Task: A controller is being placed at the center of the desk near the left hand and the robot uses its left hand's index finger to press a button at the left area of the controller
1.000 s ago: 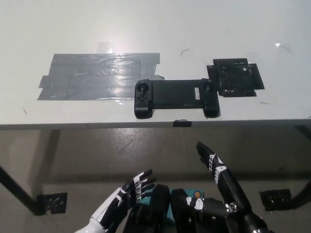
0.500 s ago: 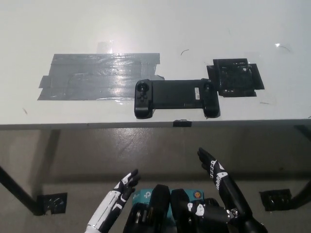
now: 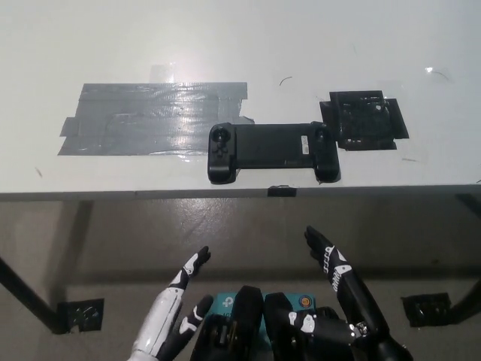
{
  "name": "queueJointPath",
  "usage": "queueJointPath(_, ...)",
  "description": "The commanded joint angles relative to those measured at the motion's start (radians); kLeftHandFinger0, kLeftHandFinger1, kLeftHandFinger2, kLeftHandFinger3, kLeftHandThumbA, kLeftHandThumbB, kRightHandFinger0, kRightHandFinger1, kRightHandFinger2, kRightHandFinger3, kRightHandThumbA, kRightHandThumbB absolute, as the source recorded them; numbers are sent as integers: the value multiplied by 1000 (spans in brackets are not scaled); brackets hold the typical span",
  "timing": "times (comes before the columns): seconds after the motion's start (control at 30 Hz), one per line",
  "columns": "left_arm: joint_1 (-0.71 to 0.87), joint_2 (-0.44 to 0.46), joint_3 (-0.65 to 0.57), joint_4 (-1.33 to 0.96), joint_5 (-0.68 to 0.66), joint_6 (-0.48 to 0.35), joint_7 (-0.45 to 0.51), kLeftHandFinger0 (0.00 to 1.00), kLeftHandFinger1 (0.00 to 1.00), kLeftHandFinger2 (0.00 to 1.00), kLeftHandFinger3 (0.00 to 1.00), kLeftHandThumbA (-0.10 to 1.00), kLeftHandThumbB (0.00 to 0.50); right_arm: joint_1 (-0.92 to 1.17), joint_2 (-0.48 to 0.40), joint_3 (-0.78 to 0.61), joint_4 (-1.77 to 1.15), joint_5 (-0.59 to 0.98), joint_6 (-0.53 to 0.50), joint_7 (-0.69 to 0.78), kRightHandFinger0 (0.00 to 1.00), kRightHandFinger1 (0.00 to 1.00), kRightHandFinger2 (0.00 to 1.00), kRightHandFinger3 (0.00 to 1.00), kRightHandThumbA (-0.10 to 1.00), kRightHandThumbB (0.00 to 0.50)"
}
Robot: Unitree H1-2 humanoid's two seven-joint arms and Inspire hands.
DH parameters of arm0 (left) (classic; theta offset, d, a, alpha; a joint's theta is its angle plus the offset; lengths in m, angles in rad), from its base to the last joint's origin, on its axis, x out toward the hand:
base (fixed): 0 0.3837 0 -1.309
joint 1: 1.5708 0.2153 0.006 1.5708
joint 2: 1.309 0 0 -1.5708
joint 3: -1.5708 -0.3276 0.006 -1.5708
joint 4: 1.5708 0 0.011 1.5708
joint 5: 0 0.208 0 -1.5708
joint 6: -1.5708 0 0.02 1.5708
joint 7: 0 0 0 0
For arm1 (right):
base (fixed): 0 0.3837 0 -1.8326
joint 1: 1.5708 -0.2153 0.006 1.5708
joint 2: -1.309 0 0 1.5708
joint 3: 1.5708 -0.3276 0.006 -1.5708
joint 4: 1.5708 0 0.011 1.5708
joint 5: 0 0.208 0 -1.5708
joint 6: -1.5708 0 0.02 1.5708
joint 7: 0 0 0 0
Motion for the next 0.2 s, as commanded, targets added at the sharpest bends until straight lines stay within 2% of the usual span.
queueJointPath(0.0, -16, 29, -36, 7, 61, -108, 153, 1000, 1000, 1000, 1000, 1000, 220, -7, 21, 7, -22, 14, -73, 6, 1000, 1000, 1000, 1000, 938, 214)
queueJointPath(0.17, -23, 44, -57, 14, 62, -108, 184, 1000, 1000, 1000, 1000, 1000, 221, -10, 22, 7, -17, 13, -77, 7, 1000, 1000, 1000, 1000, 942, 214)
